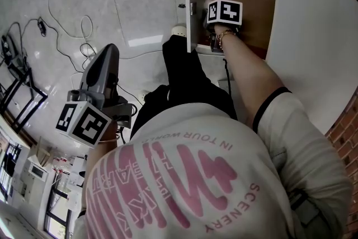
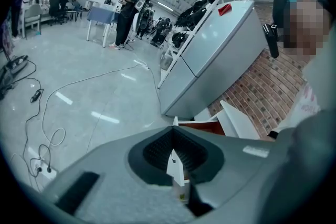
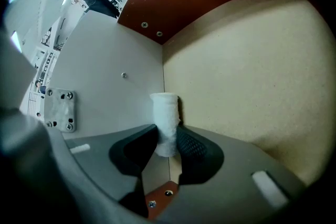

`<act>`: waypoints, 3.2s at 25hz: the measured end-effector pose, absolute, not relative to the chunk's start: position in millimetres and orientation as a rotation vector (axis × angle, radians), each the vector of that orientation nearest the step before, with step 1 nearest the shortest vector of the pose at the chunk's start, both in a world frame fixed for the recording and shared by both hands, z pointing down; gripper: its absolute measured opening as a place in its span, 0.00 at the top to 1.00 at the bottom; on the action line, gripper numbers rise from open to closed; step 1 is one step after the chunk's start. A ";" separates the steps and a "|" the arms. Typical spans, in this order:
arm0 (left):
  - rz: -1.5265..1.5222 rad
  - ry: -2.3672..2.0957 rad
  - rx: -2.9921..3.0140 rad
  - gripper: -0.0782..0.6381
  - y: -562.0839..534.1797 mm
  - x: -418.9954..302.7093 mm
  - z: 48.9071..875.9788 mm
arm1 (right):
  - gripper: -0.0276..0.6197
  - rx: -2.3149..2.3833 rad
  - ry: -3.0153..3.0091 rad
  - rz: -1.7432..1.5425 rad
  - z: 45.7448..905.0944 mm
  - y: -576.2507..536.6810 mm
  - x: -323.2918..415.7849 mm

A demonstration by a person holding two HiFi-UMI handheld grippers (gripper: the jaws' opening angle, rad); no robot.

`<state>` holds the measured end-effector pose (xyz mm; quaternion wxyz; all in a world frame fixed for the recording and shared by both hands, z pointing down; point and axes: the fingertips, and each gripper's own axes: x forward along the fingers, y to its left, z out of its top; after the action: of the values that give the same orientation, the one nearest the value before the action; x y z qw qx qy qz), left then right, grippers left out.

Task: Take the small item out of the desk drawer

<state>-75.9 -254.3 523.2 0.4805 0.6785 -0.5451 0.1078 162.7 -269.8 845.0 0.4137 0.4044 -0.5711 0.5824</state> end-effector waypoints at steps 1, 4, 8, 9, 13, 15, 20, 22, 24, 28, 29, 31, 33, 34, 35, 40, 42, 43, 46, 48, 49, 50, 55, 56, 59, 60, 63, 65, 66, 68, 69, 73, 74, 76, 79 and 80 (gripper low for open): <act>0.262 -1.336 1.653 0.88 -252.6 -77.6 523.9 | 0.75 1.015 -1.442 1.455 846.5 -268.8 163.0; 0.259 -1.350 1.647 0.88 -247.5 -82.6 525.8 | 0.75 1.008 -1.454 1.436 851.0 -265.5 162.8; 0.244 -1.359 1.647 0.88 -244.8 -87.6 525.1 | 0.75 1.004 -1.428 1.433 853.5 -260.8 163.6; 0.239 -1.360 1.647 0.88 -244.6 -88.3 524.4 | 0.76 0.995 -1.417 1.431 853.4 -258.5 164.3; 0.222 -1.354 1.656 0.88 -245.3 -87.8 520.2 | 0.76 0.973 -1.398 1.434 847.7 -250.8 166.9; 0.215 -1.346 1.668 0.88 -246.3 -86.0 518.6 | 0.76 0.977 -1.398 1.448 844.1 -248.5 167.9; 0.191 -1.344 1.700 0.88 -249.1 -88.1 510.4 | 0.76 0.997 -1.402 1.469 833.3 -247.5 164.5; 0.182 -1.340 1.716 0.88 -249.8 -88.6 507.4 | 0.76 0.995 -1.417 1.454 827.8 -249.8 161.6; 0.169 -1.341 1.724 0.88 -248.7 -90.7 506.1 | 0.76 0.990 -1.428 1.432 824.0 -250.1 158.9; 0.122 -1.355 1.734 0.88 -247.3 -94.8 500.9 | 0.76 0.978 -1.440 1.396 816.5 -247.7 156.8; 0.111 -1.356 1.741 0.88 -247.6 -95.4 498.6 | 0.76 0.977 -1.442 1.383 814.1 -247.8 157.3; 0.097 -1.356 1.757 0.88 -246.7 -98.6 493.3 | 0.76 0.989 -1.446 1.361 807.4 -248.4 158.1; 0.079 -1.358 1.766 0.88 -244.1 -105.6 487.7 | 0.76 1.017 -1.445 1.355 798.6 -248.8 157.8; 0.065 -1.360 1.769 0.88 -242.8 -109.5 485.0 | 0.76 1.031 -1.444 1.351 794.1 -249.0 157.9; 0.051 -1.363 1.772 0.88 -241.6 -113.0 482.6 | 0.76 1.045 -1.445 1.344 789.7 -249.6 158.5; 0.005 -1.358 1.797 0.88 -237.2 -122.1 472.7 | 0.76 1.098 -1.446 1.323 768.4 -247.3 163.3; -0.002 -1.354 1.813 0.89 -237.2 -124.8 468.2 | 0.76 1.113 -1.437 1.327 760.5 -244.3 165.1; -0.008 -1.350 1.822 0.89 -238.3 -126.7 465.4 | 0.76 1.124 -1.432 1.329 756.7 -243.4 165.6; -0.034 -1.331 1.843 0.89 -241.6 -132.9 457.4 | 0.76 1.166 -1.425 1.332 745.6 -241.8 166.0; -0.041 -1.316 1.858 0.89 -241.0 -134.4 452.8 | 0.76 1.195 -1.425 1.329 737.8 -240.0 167.3; -0.045 -1.310 1.869 0.89 -240.2 -134.4 449.7 | 0.76 1.210 -1.426 1.329 733.8 -238.5 168.3; -0.051 -1.304 1.881 0.89 -239.2 -134.0 445.9 | 0.76 1.226 -1.426 1.332 729.7 -236.5 169.5; -0.064 -1.260 1.956 0.89 -229.2 -133.0 427.2 | 0.76 1.302 -1.427 1.342 710.2 -222.8 173.0; -0.064 -1.251 1.970 0.88 -227.0 -134.3 424.3 | 0.76 1.316 -1.428 1.340 706.3 -219.9 172.2; -0.082 -1.238 2.002 0.88 -221.3 -140.1 413.6 | 0.76 1.351 -1.435 1.331 692.8 -210.9 167.2; -0.091 -1.235 2.014 0.89 -219.1 -142.0 409.0 | 0.76 1.362 -1.442 1.329 687.7 -207.6 165.1; -0.116 -1.238 2.053 0.89 -212.2 -147.1 392.5 | 0.76 1.396 -1.464 1.346 671.7 -195.4 158.9; -0.137 -1.240 2.079 0.88 -208.7 -150.8 380.5 | 0.76 1.419 -1.468 1.366 660.8 -187.6 155.3; -0.149 -1.240 2.095 0.89 -208.3 -152.5 374.4 | 0.76 1.432 -1.476 1.370 654.9 -186.7 152.9; -0.174 -1.237 2.128 0.88 -208.7 -156.3 362.1 | 0.76 1.455 -1.504 1.364 641.8 -189.5 146.1; -0.185 -1.235 2.140 0.89 -207.2 -158.4 356.2 | 0.76 1.463 -1.518 1.360 634.9 -188.8 141.8; -0.226 -1.224 2.171 0.89 -192.7 -164.5 334.1 | 0.76 1.472 -1.568 1.338 609.3 -172.4 126.6; -0.235 -1.218 2.182 0.89 -189.6 -164.8 328.6 | 0.76 1.476 -1.582 1.329 603.3 -169.4 123.7; -0.250 -1.207 2.205 0.89 -184.2 -165.3 317.9 | 0.76 1.491 -1.611 1.323 591.3 -165.4 118.2; -0.262 -1.200 2.236 0.88 -175.0 -168.7 304.2 | 0.76 1.523 -1.652 1.332 574.2 -159.4 109.4; -0.264 -1.199 2.247 0.89 -171.8 -170.1 300.0 | 0.76 1.535 -1.665 1.337 568.4 -157.4 106.2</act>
<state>-170.1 -171.8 300.0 0.2865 0.8407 -0.4488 -0.0986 106.2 -157.4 568.4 0.2530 0.5646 -0.6127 0.4918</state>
